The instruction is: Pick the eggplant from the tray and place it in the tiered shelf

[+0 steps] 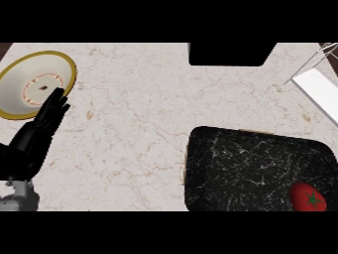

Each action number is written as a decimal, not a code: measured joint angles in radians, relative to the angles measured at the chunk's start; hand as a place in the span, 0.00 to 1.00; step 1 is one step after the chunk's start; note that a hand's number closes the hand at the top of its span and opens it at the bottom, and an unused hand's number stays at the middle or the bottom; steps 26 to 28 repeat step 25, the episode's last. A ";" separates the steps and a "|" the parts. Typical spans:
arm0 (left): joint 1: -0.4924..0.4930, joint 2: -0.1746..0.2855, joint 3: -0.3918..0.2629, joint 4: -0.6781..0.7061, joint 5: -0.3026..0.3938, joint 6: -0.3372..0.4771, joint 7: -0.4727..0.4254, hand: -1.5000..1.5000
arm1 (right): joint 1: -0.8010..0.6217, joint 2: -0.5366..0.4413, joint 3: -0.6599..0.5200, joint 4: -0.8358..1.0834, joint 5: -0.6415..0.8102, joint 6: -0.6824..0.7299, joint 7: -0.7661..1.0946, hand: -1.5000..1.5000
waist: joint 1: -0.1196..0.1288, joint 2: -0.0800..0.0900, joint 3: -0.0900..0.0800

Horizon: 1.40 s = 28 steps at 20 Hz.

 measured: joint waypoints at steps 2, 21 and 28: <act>-0.008 0.002 0.003 0.012 0.003 -0.004 -0.005 0.50 | -0.018 0.004 0.008 -0.037 0.005 -0.014 0.009 0.00 | 0.003 0.003 0.001; -0.005 0.009 0.018 0.013 0.000 0.000 0.005 0.50 | -0.230 0.042 -0.013 -0.597 0.045 -0.173 0.103 0.00 | -0.017 -0.013 0.002; 0.004 0.003 0.021 0.021 -0.006 0.011 0.004 0.50 | -0.216 0.108 -0.033 -0.796 0.044 -0.150 0.106 0.00 | -0.037 -0.020 0.003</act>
